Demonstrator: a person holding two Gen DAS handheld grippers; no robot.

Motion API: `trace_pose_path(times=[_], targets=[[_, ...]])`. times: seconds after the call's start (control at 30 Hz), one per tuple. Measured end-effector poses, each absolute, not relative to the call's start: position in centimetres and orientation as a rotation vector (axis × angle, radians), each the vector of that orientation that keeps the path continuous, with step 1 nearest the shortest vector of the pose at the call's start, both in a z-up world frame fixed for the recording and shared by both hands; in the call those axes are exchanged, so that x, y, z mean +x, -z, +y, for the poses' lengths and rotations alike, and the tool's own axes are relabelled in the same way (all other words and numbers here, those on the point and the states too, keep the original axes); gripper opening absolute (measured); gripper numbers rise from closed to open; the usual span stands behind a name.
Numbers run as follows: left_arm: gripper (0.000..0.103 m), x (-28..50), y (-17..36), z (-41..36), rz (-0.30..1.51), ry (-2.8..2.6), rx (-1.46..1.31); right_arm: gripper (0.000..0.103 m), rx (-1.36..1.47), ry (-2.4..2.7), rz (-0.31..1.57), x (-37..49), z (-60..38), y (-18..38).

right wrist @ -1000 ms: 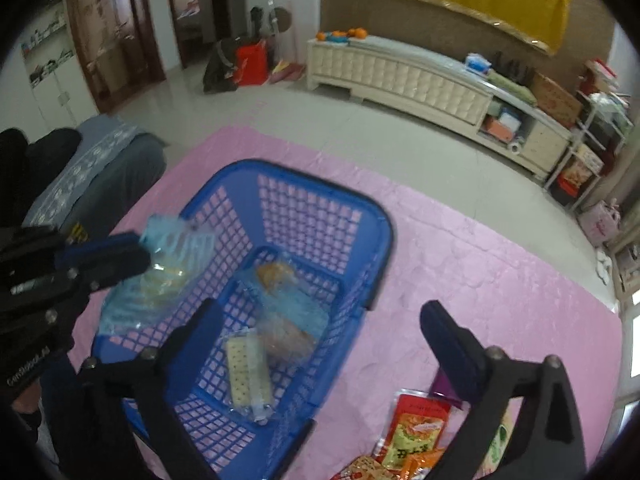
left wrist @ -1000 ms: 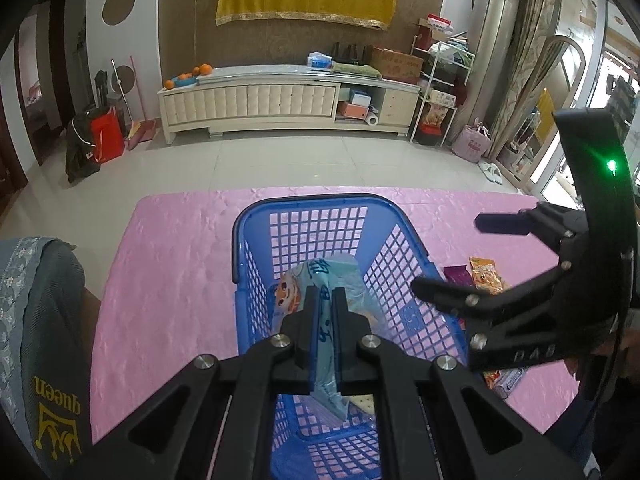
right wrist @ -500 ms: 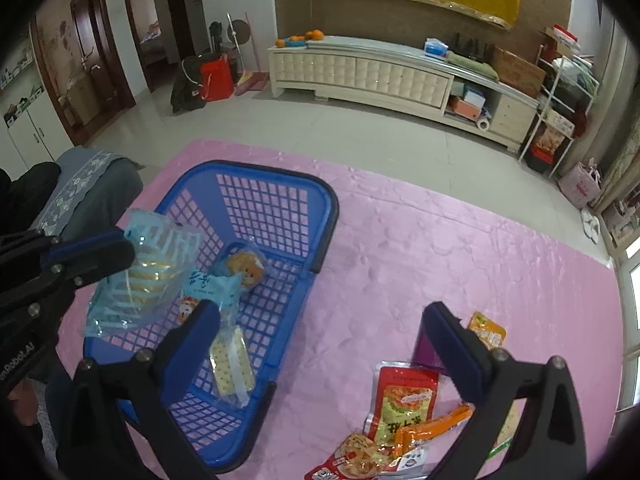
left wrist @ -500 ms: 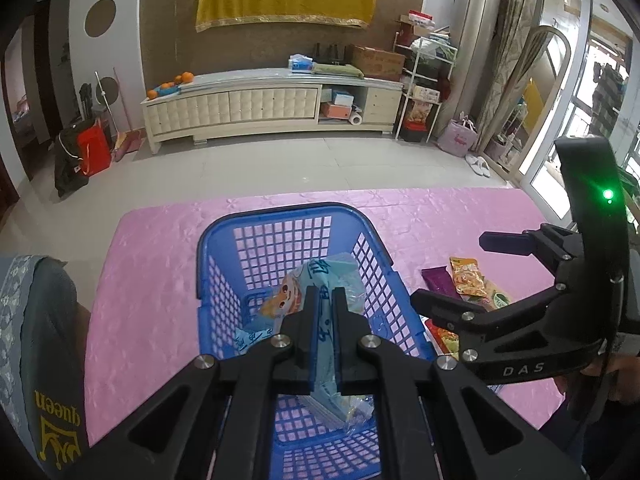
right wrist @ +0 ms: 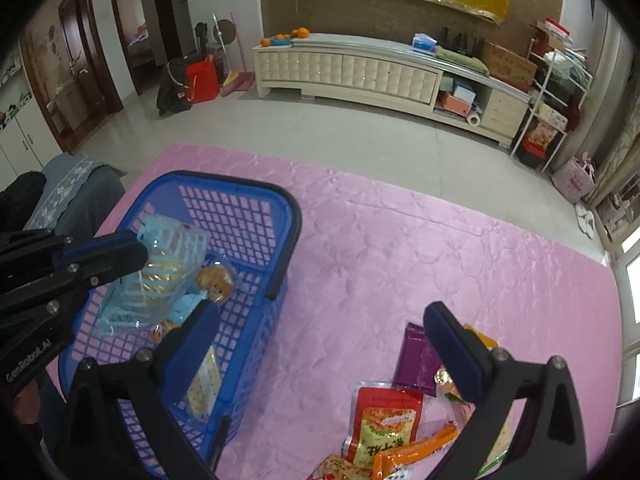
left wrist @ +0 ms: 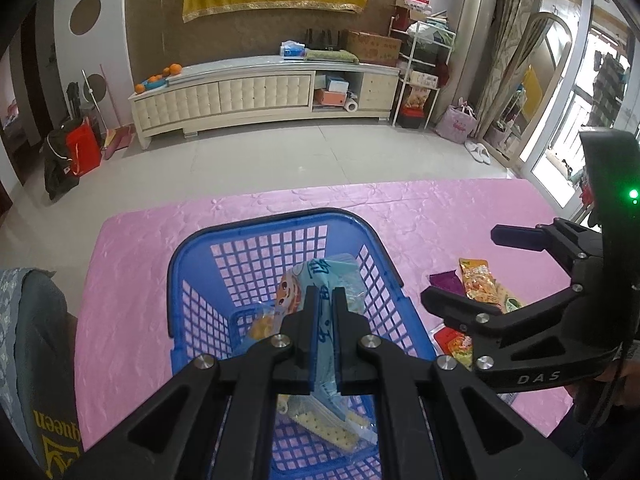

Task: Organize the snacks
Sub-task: 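Open the right tool to drop the striped bag while the left tool releases its packet into the basket, then move both tools back from the basket toward the remaining snacks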

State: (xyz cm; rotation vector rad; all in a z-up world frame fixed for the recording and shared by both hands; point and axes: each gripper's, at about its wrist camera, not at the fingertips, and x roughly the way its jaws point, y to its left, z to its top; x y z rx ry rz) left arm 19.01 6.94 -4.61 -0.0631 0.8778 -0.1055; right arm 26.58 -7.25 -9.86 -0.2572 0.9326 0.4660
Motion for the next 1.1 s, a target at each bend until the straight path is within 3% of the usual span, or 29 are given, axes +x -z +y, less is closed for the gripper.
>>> trace_pose_path(times=[0.13,0.17,0.23,0.43,0.9,1.1], targets=[[0.008,19.1,4.6,6.4,0.867,0.104,-0.026,0.103,-0.237,-0.468,0.943,27.0,-7.8,10.0],[0.012,18.9,4.5,6.3,0.862,0.090,-0.017,0.103,-0.234,-0.472,0.946,27.0,-8.0,10.0],[0.043,18.6,4.4,6.2,0.869,0.086,-0.014,0.103,-0.227,-0.474,0.945,26.9,-8.2,9.9],[0.059,16.6,3.3,5.9,0.853,0.096,-0.009,0.103,-0.196,-0.479,0.923,25.4,-9.3,8.8],[0.079,11.0,1.3,1.4,0.803,0.201,0.004,0.103,-0.198,-0.335,0.850,17.3,-13.4,5.5],[0.079,10.2,1.7,-0.1,0.840,0.237,-0.011,0.103,-0.197,-0.275,0.820,15.6,-14.8,4.6]])
